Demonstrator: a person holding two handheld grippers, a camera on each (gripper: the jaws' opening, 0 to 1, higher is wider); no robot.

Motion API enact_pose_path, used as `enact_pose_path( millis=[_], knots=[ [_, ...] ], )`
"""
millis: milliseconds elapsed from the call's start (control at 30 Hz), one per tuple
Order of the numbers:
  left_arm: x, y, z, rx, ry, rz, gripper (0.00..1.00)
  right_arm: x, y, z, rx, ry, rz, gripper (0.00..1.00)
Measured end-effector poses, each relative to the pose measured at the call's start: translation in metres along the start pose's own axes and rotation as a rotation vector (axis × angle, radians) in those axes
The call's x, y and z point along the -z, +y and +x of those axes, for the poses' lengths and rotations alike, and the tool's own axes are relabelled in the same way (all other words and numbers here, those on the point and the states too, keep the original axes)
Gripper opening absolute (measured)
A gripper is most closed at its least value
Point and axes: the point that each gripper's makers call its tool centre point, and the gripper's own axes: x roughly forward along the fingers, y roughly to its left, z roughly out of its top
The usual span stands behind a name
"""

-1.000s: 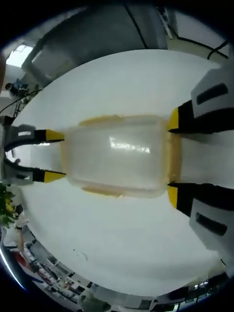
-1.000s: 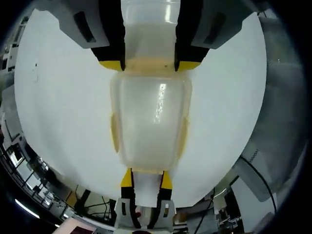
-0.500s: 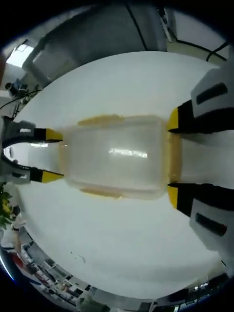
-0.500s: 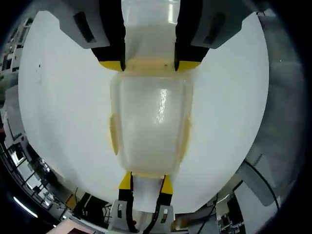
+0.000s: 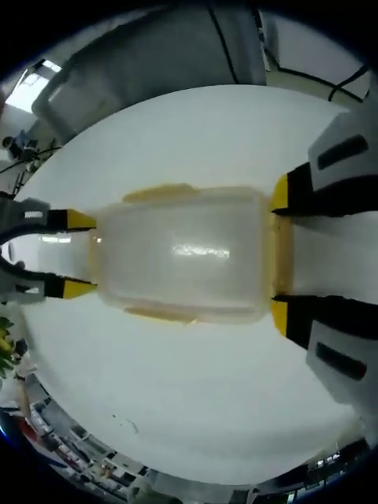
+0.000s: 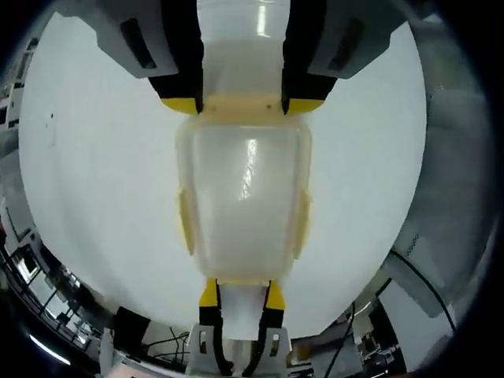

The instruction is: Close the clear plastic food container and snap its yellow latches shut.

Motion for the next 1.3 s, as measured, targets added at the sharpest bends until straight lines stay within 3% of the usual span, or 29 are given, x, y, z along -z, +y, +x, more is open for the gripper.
enact_pose_path(
  millis=[200,700,1300],
  knots=[
    [0.0,0.001,0.001,0.004,0.028,0.002,0.33,0.001,-0.001,0.001,-0.018,-0.013,0.011,0.35],
    [-0.002,-0.004,-0.011,-0.001,0.016,0.018,0.33,-0.004,0.005,-0.004,-0.042,-0.043,0.008,0.34],
    [-0.019,-0.015,-0.066,-0.047,0.01,-0.021,0.33,-0.024,0.01,-0.06,-0.019,-0.114,-0.05,0.34]
  ],
)
